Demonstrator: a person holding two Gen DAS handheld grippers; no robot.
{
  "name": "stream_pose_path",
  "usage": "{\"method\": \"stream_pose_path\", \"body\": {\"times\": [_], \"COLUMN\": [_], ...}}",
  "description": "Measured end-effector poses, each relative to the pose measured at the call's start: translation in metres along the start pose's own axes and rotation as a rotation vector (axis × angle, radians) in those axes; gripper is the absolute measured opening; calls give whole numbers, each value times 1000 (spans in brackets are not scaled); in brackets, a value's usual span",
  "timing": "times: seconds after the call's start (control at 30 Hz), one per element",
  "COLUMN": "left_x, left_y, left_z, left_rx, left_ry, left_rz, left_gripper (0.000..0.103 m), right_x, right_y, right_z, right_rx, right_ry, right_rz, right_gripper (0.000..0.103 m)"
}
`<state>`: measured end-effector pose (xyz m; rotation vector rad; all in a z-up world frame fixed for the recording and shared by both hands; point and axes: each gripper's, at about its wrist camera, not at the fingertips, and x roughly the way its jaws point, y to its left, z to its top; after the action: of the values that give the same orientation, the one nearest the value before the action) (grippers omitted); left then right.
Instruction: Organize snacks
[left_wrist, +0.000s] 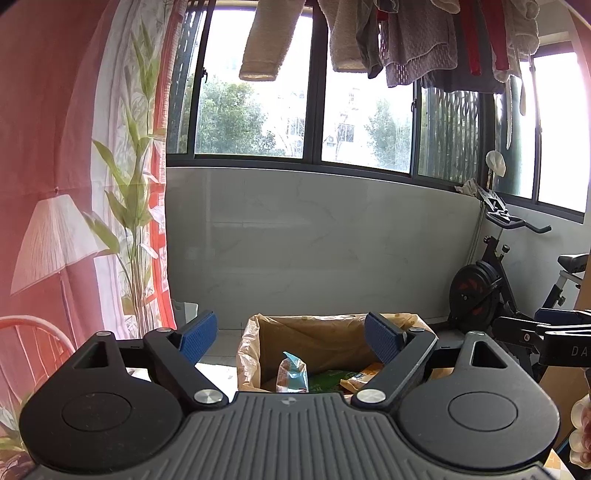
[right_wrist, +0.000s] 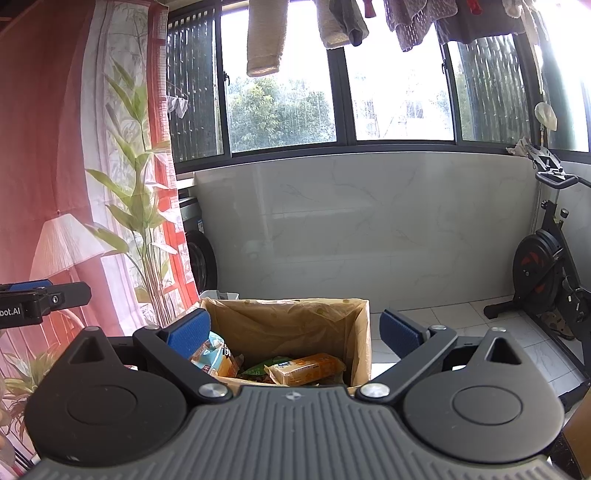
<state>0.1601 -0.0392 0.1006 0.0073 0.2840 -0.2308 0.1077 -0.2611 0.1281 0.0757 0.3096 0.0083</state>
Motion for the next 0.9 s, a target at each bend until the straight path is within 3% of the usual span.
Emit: {"method": "stream_pose_path", "body": {"times": [0.9], "left_x": [10], "left_y": [5], "left_z": [-4], "left_rx": [-6], "left_ry": [36], "left_rz": [-27], "left_gripper": [88], "right_x": [5], "right_y": [3], "right_z": [-5], "right_rx": [-18], "right_ry": [25], "right_rz": [25], "right_gripper": [100]}}
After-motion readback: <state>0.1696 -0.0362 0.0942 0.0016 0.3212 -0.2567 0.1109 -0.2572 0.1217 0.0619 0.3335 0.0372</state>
